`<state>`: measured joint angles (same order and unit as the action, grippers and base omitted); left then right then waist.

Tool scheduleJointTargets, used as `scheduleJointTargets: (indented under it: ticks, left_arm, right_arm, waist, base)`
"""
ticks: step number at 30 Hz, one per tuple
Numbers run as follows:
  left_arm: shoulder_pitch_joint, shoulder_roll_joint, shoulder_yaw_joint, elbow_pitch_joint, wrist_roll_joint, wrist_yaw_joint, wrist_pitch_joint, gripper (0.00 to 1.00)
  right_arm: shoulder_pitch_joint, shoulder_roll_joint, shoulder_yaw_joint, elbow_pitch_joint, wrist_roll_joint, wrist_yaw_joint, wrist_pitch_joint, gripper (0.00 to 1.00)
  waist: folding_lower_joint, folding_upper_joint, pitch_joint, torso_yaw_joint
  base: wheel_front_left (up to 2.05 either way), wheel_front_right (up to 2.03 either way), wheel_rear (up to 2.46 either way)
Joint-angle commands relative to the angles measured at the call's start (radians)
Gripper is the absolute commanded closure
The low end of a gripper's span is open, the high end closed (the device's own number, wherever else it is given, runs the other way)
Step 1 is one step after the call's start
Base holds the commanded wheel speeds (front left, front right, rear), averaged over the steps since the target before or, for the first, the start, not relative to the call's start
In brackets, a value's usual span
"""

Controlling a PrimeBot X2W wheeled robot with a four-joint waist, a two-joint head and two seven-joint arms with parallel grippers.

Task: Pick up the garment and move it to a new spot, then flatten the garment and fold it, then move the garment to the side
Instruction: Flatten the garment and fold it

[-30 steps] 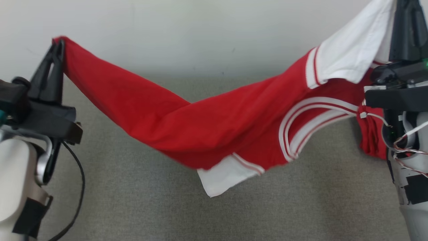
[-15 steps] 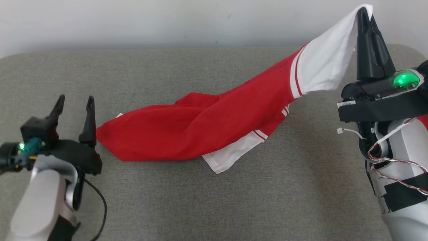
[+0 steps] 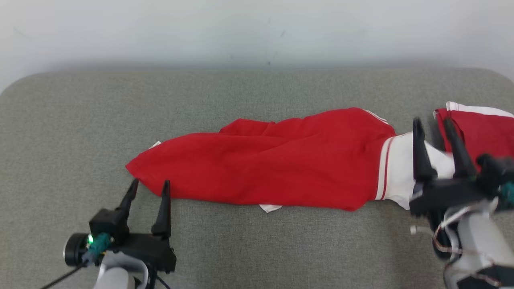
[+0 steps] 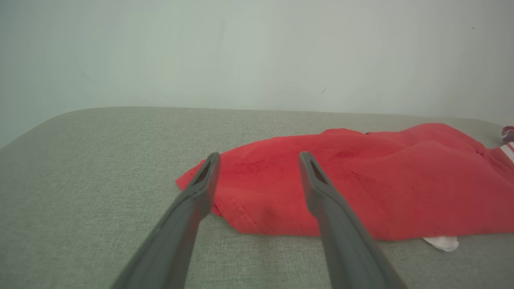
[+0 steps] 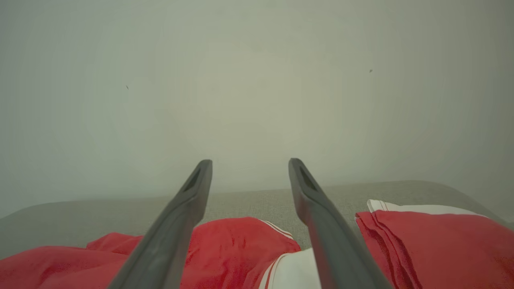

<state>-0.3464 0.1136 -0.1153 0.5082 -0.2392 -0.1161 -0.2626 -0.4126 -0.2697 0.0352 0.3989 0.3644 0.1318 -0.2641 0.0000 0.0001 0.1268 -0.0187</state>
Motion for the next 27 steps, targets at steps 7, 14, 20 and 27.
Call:
scheduleJointTargets:
  ticks: [7, 14, 20, 27]
  left_arm:
    - [0.146, -0.051, 0.058, -0.065, 0.015, -0.008, -0.003, 0.0]
    - [0.2, -0.064, 0.041, -0.064, 0.005, -0.012, -0.003, 0.0]
    - [0.139, -0.064, -0.123, -0.026, -0.02, -0.014, -0.003, 0.0]
    - [0.05, -0.062, -0.323, 0.022, -0.05, -0.013, -0.003, 0.0]
  right_arm:
    - [0.2, 0.084, -0.053, -0.028, -0.025, -0.002, 0.0, 0.0]
    - [0.277, 0.138, -0.073, -0.072, -0.035, -0.002, 0.0, 0.0]
    - [0.248, 0.148, -0.067, -0.097, -0.041, -0.002, 0.0, 0.0]
    - [0.205, 0.142, -0.05, -0.106, -0.047, -0.002, 0.0, 0.0]
  waist:
    - [0.0, -0.0001, -0.058, -0.016]
    - [0.0, -0.0001, -0.031, -0.041]
    - [0.0, -0.0001, 0.035, -0.058]
    - [0.0, -0.0001, 0.091, -0.09]
  base:
    - [0.0, 0.0, 0.0]
    - [0.0, 0.0, 0.0]
    - [0.0, 0.0, 0.0]
    - [0.0, 0.0, 0.0]
